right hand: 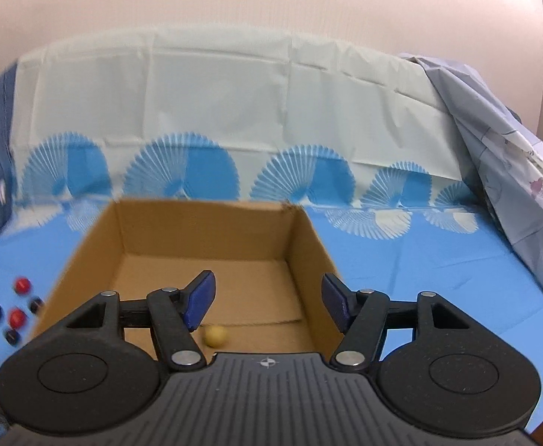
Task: Organize fruits
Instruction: 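Move both open tools back toward the remaining fruits on the bed, then grasp a red cherry tomato with the left tool while the right tool grasps a dark plum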
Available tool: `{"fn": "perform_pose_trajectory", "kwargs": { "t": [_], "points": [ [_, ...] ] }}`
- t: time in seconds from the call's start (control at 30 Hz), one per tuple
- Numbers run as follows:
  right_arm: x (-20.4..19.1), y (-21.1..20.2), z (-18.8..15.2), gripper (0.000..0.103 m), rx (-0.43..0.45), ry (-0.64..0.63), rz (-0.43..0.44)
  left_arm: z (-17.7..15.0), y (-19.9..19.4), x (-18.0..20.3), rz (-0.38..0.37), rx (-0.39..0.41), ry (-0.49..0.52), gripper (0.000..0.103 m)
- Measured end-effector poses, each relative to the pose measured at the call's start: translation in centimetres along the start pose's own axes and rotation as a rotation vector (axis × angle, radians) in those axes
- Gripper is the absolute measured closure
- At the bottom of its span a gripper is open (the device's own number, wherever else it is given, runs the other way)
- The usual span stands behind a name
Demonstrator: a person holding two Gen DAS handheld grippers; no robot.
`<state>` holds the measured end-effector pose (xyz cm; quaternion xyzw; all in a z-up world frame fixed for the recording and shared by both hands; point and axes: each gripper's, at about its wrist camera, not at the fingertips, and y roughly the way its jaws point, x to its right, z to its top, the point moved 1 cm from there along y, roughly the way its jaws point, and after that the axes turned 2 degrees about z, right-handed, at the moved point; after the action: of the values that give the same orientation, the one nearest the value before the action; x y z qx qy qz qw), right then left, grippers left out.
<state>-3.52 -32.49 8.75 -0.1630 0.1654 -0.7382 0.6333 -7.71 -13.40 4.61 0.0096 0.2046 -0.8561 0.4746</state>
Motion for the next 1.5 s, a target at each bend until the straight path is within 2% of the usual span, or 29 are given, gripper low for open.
{"fn": "perform_pose_trajectory", "kwargs": {
  "t": [0.03,0.13,0.23,0.27,0.37,0.47,0.6,0.63,0.7,0.83,1.0,1.2,1.33,1.5],
  "points": [
    [-0.4,-0.4,0.0,0.038,0.011,0.016,0.007,0.2,-0.2,-0.6,-0.019,-0.013,-0.012,0.057],
    [-2.2,-1.5,0.0,0.039,0.044,0.035,0.051,1.2,-0.7,-2.9,-0.046,-0.042,-0.044,0.067],
    [-4.4,-2.4,-0.1,0.05,0.073,0.014,0.106,2.6,-1.8,-6.2,-0.034,-0.033,-0.053,0.068],
    [-5.2,-2.5,-0.1,0.057,0.078,0.005,0.125,3.0,-2.1,-7.2,-0.024,-0.029,-0.056,0.068],
    [-7.5,-2.5,-0.2,0.062,0.073,-0.018,0.181,3.9,-3.0,-10.6,0.011,-0.019,-0.076,0.068],
    [-9.9,-2.2,-0.3,0.062,0.065,-0.045,0.226,3.1,-3.2,-13.2,0.06,-0.039,-0.1,0.068],
    [-13.2,-2.0,-0.6,0.062,0.052,-0.083,0.294,0.5,-1.4,-16.2,0.115,-0.161,-0.222,0.068],
    [-14.0,-1.9,-0.7,0.062,0.049,-0.09,0.308,0.5,-1.7,-17.1,0.136,-0.13,-0.278,0.068],
    [-15.5,-1.5,-0.9,0.062,0.036,-0.101,0.343,0.3,-1.8,-18.4,0.129,-0.103,-0.374,0.068],
    [-18.7,-0.6,-1.6,0.062,0.014,-0.14,0.406,0.0,-1.4,-19.9,0.174,-0.097,-0.457,0.068],
    [-21.8,1.9,-2.5,0.062,-0.064,-0.149,0.467,-0.5,0.1,-20.7,0.191,-0.147,-0.466,0.068],
    [-24.8,5.5,-4.1,0.061,-0.202,-0.171,0.506,-2.1,1.4,-23.5,0.228,-0.181,-0.591,0.068],
    [-26.4,7.2,-5.3,0.056,-0.253,-0.184,0.492,-2.9,2.1,-24.6,0.259,-0.204,-0.655,0.068],
    [-28.1,10.2,-6.5,0.056,-0.342,-0.153,0.479,-3.1,2.6,-24.8,0.281,-0.223,-0.656,0.065]
  ]
}}
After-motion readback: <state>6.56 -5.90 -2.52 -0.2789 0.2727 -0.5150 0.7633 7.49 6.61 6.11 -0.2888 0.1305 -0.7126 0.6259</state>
